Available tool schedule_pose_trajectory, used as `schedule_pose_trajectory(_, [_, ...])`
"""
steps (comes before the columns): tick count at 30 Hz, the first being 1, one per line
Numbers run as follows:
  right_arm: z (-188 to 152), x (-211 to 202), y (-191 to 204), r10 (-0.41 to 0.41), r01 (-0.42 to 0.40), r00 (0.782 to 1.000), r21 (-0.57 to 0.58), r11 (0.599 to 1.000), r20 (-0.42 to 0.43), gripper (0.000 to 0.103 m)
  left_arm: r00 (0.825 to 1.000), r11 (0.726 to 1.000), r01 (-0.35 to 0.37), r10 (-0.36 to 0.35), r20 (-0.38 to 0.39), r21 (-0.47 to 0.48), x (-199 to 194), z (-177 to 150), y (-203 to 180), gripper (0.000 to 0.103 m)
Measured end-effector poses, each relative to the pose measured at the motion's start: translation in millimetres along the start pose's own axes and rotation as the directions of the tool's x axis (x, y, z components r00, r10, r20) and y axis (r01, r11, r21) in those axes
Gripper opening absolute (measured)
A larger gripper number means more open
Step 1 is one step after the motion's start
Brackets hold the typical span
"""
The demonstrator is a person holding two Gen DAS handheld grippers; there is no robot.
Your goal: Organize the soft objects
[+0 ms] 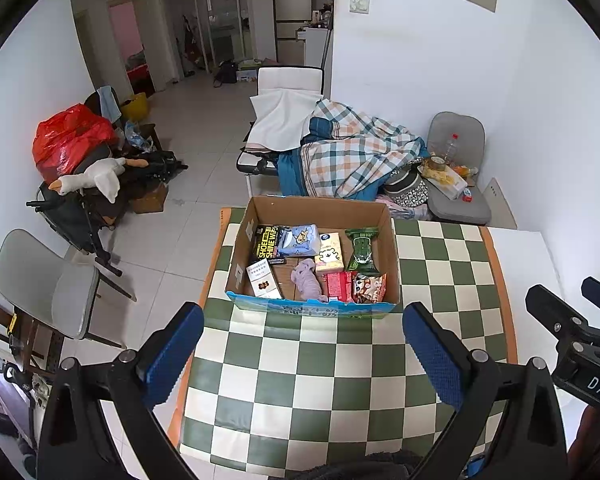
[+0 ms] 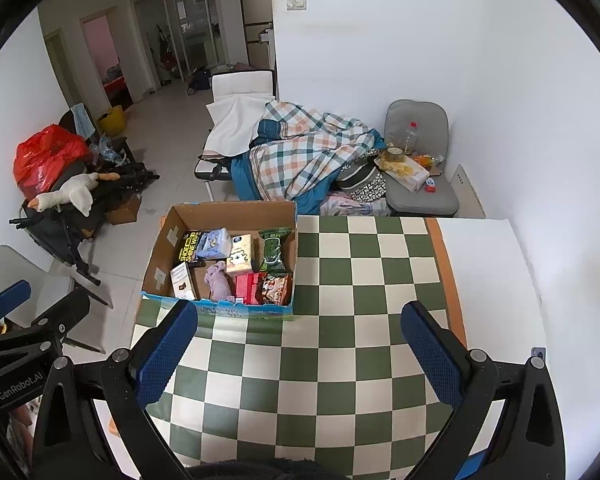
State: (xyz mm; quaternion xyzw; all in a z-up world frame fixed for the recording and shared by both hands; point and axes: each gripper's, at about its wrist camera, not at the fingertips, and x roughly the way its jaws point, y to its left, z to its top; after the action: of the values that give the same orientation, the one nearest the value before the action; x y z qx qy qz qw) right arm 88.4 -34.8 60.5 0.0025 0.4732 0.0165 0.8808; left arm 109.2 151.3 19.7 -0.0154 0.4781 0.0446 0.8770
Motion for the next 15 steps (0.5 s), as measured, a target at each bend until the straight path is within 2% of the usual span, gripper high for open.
schedule_pose_trajectory(15, [-1.4, -1.2, -1.0, 0.000, 0.000, 1.000, 0.001, 1.000, 0.002, 0.103, 1.000, 1.000, -0.003, 0.003, 0.004, -0.006, -5.4, -1.4, -4.9, 0.102])
